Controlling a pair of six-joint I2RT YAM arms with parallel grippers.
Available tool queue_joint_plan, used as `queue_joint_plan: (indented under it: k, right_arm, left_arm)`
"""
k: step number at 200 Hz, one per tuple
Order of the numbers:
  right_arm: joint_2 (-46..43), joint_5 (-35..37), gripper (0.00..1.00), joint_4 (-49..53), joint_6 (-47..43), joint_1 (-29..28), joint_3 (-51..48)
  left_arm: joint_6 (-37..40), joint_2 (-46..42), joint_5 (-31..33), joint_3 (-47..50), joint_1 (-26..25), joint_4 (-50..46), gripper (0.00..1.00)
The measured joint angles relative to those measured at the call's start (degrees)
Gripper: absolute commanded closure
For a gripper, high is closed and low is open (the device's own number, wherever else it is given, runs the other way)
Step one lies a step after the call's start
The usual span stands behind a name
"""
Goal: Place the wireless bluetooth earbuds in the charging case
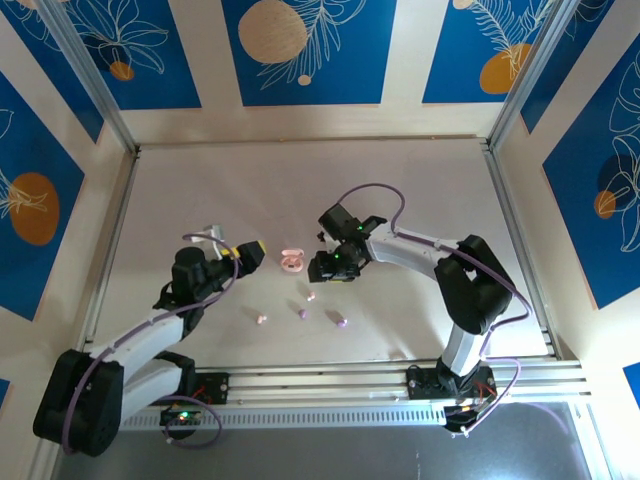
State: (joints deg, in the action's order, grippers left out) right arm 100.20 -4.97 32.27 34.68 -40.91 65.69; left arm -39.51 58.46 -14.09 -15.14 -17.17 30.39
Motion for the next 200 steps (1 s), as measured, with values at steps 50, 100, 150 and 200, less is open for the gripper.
queue_joint_plan:
  k: [50, 100, 150, 200]
  right_arm:
    - [0.2, -5.3, 0.51, -5.4, 1.9, 0.9, -2.1]
    - [0.8, -8.2, 0.52, -8.9, 3.7, 0.9, -4.6]
    - [1.4, -9.4, 0.53, -11.4, 5.0, 1.0, -7.3]
    - [2.2, -10.4, 0.55, -13.5, 6.3, 1.0, -8.3]
  left_arm:
    - [1.0, 0.2, 1.1, 0.1, -0.6, -1.1, 0.00]
    - [1.1, 2.2, 1.1, 0.1, -1.0, -1.1, 0.00]
    - [1.1, 2.6, 1.1, 0.1, -1.3, -1.1, 0.00]
    - [1.7, 2.9, 1.1, 0.1, -1.5, -1.1, 0.00]
